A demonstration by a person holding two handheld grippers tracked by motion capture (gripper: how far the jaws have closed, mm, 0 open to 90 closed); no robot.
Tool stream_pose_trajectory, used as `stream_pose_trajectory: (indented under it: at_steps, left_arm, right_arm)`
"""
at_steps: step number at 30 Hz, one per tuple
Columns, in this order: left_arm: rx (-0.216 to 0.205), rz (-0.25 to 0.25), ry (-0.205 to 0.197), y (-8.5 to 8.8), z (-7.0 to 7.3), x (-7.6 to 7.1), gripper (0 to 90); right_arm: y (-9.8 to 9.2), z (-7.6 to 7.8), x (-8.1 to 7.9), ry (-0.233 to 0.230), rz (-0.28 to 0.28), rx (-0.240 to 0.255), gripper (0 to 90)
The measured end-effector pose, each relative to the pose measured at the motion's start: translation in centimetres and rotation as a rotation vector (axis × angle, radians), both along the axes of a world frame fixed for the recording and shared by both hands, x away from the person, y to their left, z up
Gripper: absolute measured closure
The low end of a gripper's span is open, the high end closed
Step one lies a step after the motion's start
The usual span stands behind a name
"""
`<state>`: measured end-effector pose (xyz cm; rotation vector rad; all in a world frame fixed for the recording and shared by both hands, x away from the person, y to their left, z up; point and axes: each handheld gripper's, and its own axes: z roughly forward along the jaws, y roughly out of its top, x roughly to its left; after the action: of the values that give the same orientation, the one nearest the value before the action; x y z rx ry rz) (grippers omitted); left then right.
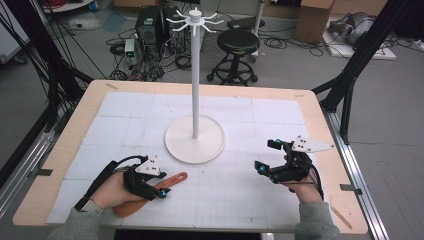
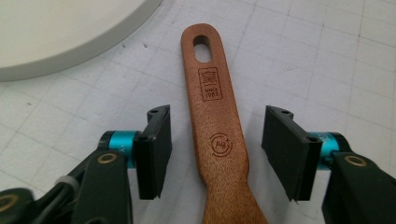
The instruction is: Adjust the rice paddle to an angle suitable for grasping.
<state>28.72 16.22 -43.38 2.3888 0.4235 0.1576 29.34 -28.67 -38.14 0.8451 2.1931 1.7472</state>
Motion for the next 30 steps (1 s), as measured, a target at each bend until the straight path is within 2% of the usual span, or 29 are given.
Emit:
stream_pose_trajectory:
  at_steps: [1,12,21,25,26,28,30]
  left_arm:
    - [0.000,0.000,0.000,0.0,0.0,0.0,50.5]
    - [-0.003,0.003,0.007,0.2,0.1,0.2,62.8]
    - [-0.015,0.025,0.018,0.2,0.1,0.2,64.5]
    - [-0.005,0.040,0.016,0.6,0.5,0.3,65.1]
    - [-0.018,0.050,0.012,0.8,0.6,0.3,65.1]
    - [-0.080,0.068,0.008,1.4,1.4,0.2,65.1]
    - [-0.114,0.075,0.005,1.8,1.8,0.2,65.1]
  right_arm:
    - [0.0,0.0,0.0,0.001,0.000,0.001,1.0]
    - [0.0,0.0,0.0,0.003,0.000,0.000,1.0]
    - [0.0,0.0,0.0,0.003,0.001,0.001,1.0]
    - [-0.1,0.0,-0.1,0.000,-0.001,0.006,1.0]
    - [-0.1,0.0,-0.1,0.001,-0.001,0.005,1.0]
    - [-0.2,0.0,0.0,-0.006,-0.003,0.006,1.0]
    - [-0.2,0.0,-0.1,-0.002,-0.002,0.005,1.0]
